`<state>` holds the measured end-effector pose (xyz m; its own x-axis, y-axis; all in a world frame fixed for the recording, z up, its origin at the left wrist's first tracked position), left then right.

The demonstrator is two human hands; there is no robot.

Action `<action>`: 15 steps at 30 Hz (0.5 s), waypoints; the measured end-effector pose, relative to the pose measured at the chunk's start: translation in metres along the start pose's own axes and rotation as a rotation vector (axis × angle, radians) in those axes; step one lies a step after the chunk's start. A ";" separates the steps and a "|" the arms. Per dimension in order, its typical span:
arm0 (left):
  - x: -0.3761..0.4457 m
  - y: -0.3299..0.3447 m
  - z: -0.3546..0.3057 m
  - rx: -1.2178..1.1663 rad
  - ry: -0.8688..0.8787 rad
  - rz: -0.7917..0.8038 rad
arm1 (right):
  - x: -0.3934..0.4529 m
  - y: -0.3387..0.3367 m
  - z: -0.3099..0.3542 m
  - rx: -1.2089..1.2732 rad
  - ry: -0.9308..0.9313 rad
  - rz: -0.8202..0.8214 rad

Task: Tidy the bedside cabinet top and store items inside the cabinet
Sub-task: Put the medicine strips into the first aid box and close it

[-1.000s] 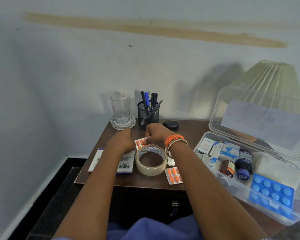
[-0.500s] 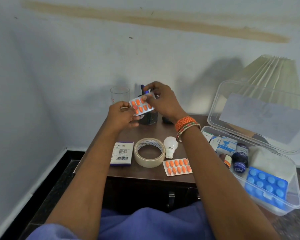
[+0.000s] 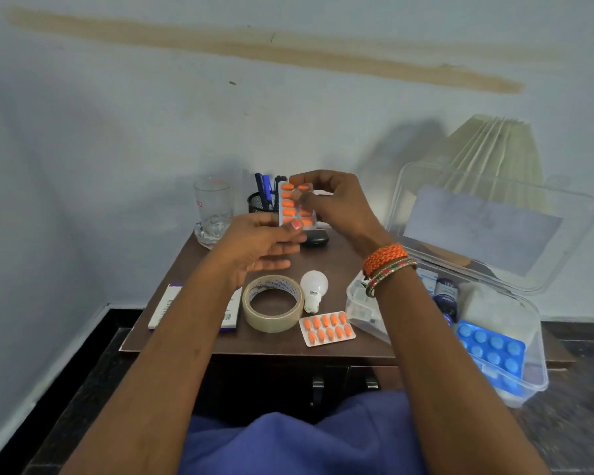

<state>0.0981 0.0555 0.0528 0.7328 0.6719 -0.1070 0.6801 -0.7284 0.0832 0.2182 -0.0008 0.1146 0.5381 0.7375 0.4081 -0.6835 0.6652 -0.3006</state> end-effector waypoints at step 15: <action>-0.018 0.118 -0.010 0.308 0.263 0.317 | -0.081 -0.114 -0.016 0.071 0.174 -0.230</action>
<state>0.1654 -0.0416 0.0747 0.9099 0.3934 0.1319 0.4141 -0.8811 -0.2286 0.2605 -0.1348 0.1023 0.7553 0.5813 0.3027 -0.5633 0.8119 -0.1535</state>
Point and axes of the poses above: each hand's wrist, its own x-axis towards the middle knuckle, its own y-axis out of the palm, z = x × y, the point moved 10 cm from there along x, towards the middle knuckle, and after that the axes turned 5 degrees about -x, right-handed, at the moved point
